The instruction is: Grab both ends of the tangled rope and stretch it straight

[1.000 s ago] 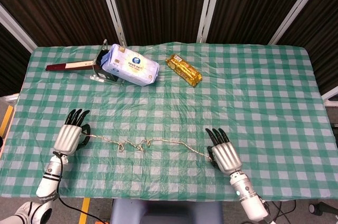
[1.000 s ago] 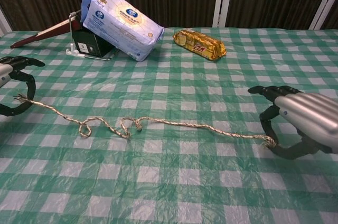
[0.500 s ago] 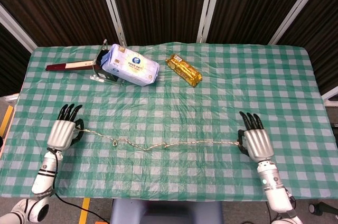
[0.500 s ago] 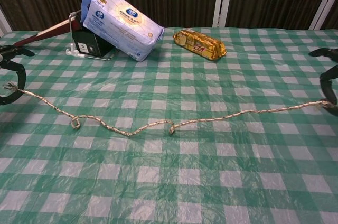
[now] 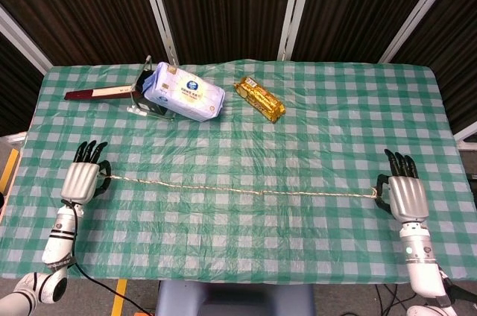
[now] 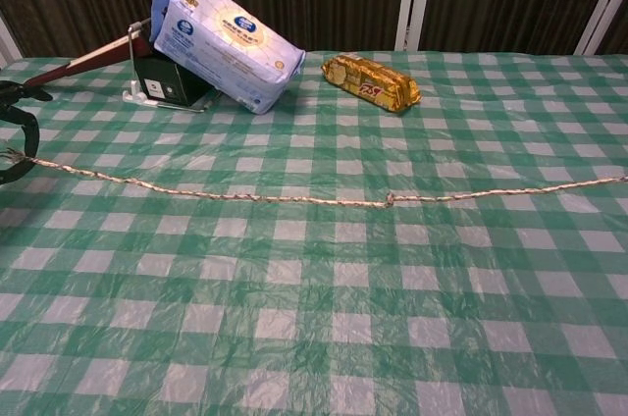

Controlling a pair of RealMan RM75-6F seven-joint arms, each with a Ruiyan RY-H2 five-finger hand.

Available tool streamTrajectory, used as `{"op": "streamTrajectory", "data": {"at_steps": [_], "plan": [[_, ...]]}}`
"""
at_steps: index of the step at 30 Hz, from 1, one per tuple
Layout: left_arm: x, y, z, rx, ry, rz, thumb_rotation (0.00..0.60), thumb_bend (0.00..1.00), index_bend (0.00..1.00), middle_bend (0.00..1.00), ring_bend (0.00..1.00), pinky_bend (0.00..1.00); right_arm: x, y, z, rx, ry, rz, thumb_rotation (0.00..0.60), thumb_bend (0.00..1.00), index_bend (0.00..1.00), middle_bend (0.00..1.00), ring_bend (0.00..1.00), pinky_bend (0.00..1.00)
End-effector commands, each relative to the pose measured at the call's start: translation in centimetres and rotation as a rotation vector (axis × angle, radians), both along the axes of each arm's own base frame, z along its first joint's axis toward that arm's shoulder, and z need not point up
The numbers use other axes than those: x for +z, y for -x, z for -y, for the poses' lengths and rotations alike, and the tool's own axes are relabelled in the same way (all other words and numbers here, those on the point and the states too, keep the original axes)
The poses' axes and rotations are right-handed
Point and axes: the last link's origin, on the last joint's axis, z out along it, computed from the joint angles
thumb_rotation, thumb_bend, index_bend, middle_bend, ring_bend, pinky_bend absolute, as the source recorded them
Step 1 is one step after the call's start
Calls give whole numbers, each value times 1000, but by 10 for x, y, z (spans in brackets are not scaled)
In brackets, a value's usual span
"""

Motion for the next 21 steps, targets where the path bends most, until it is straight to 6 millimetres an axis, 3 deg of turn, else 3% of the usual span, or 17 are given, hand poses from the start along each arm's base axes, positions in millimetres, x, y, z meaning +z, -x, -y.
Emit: {"op": "streamTrajectory", "data": {"at_steps": [1, 21], "plan": [[-5, 3, -6, 24, 6, -3, 600, 411, 596, 105, 0, 23, 5, 15, 1, -36, 13, -2, 600, 572, 814, 147, 0, 0], [-30, 9, -11, 59, 69, -24, 600, 413, 593, 106, 0, 24, -16, 38, 7, -98, -53, -44, 600, 572, 814, 148, 0, 0]]}}
